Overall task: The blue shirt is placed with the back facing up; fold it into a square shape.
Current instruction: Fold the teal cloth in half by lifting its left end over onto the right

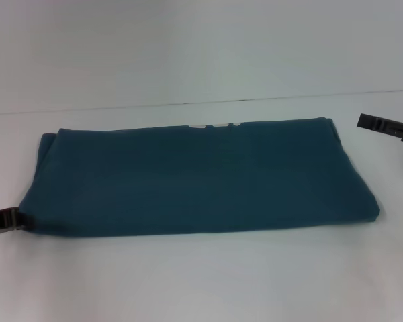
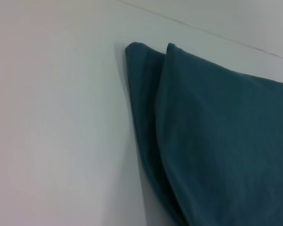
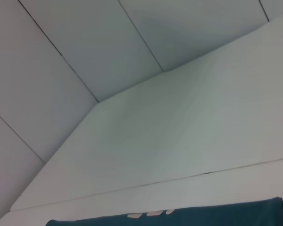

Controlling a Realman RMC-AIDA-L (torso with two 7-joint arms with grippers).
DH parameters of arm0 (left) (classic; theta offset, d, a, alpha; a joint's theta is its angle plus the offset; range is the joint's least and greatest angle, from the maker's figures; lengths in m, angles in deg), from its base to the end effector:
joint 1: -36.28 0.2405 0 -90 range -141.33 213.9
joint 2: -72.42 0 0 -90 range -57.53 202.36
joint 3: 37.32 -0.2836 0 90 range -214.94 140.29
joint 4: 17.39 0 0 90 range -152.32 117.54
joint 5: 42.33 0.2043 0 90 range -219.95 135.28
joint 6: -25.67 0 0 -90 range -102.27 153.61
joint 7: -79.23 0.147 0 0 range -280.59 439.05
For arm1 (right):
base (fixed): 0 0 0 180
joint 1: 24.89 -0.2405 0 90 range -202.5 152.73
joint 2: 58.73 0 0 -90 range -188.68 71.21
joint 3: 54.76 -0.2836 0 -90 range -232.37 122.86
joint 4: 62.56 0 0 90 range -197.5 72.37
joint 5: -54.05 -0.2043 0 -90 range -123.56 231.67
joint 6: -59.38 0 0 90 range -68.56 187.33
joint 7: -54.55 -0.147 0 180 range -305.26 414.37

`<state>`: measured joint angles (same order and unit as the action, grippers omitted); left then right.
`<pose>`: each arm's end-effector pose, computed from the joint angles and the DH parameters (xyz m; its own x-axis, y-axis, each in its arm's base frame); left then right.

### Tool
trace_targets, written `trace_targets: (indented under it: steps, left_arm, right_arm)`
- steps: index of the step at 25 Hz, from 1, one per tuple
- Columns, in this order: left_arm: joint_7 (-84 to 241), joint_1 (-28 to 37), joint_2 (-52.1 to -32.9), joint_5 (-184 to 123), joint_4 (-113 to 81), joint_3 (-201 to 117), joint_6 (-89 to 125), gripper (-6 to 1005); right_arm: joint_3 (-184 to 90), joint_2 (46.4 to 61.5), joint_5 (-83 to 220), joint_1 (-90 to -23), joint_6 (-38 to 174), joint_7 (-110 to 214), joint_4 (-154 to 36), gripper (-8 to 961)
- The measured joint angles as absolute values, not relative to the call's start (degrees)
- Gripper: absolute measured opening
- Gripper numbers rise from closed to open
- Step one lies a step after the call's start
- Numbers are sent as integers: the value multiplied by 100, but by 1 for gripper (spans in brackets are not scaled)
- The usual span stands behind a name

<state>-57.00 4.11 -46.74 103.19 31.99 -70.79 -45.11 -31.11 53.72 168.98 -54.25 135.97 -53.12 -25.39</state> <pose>-0.3486 0.3731 0.0275 0.2487 0.8593 0.4469 0.9425 -0.1084 -0.3161 0.3456 0.3749 0.0790 0.3459 -0.5703 -0.7450 -0.9197 -0.3633 -0.1489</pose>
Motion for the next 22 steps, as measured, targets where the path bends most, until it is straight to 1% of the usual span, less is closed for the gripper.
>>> trace_targets:
  steps: [8,14,18,22]
  left_arm:
    - [-5387,599,-4649,10288,3305,-6620,-4572,26]
    - [-5205,792,-4509,10309,3518,-6092,-4800,27]
    - [-5072,866,-4408,10380,3610,-5783,-4949,27]
    - [-5037,936,-4323,10618,3757,-5536,-4983,27]
  right_arm:
    - [-3200,5545,16793,-5361,13517,-5150,-2550,906]
    - [-3226,5632,16782,-5388,13375,-5129,-2679,905]
    - [-3225,5737,16776,-5450,13251,-5074,-2695,905]
    - [-3191,5805,16731,-5534,13201,-5065,-2730,905]
